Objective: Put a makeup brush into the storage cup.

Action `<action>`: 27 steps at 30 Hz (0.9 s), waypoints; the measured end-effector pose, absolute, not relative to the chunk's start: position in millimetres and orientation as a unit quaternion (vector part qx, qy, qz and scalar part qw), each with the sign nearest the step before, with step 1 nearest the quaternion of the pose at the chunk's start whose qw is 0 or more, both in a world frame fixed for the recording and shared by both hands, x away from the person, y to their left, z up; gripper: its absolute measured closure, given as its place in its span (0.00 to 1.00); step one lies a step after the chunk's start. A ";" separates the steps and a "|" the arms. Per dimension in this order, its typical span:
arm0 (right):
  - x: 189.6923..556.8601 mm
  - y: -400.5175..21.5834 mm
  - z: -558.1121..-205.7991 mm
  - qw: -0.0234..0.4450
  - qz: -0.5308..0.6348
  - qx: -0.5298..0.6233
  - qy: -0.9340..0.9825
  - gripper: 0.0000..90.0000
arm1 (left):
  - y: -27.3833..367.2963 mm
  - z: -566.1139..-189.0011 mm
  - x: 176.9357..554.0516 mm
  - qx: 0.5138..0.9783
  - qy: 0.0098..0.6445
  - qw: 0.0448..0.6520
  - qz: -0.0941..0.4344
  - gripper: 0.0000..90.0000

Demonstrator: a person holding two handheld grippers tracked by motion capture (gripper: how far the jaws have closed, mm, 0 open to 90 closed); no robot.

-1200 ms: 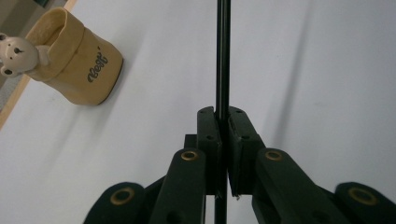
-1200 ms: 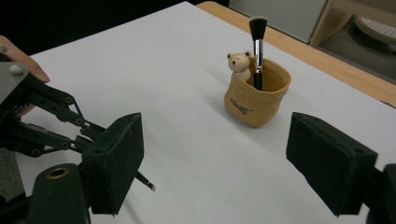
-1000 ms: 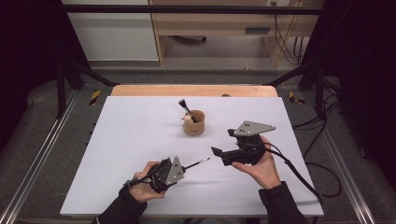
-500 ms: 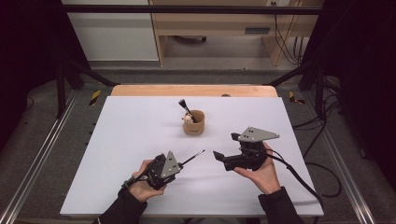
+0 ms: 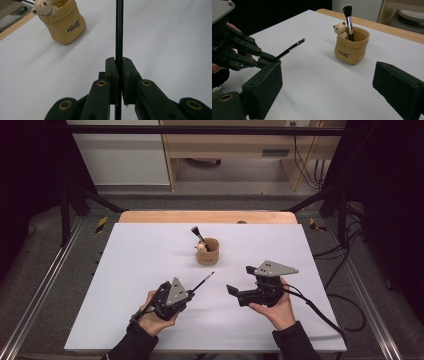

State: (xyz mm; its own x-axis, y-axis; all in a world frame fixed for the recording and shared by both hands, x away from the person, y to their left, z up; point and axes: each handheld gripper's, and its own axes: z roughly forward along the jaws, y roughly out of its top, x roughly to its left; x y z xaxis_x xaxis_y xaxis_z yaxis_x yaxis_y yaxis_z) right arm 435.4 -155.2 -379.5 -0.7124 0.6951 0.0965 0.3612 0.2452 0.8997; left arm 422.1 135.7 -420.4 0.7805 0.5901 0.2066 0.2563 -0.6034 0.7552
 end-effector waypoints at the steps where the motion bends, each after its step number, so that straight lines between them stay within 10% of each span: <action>1: 435.6 -154.5 -380.3 0.162 0.513 0.344 0.770 0.11 | 135.6 -420.5 422.3 0.866 0.247 0.374 0.222 0.94; 27: 440.5 -136.8 -390.2 0.131 0.546 0.367 0.741 0.18 | 128.5 -417.0 427.0 0.841 0.306 0.407 0.183 0.94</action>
State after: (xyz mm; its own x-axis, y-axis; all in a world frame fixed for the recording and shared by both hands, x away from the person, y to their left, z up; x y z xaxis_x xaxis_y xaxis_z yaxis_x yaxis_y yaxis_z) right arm 440.5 -136.8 -390.2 -0.6962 0.6876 0.2062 0.4007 0.1340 0.9063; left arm 427.0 128.5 -417.0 0.7463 0.6630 0.0583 0.3656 -0.4816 0.7965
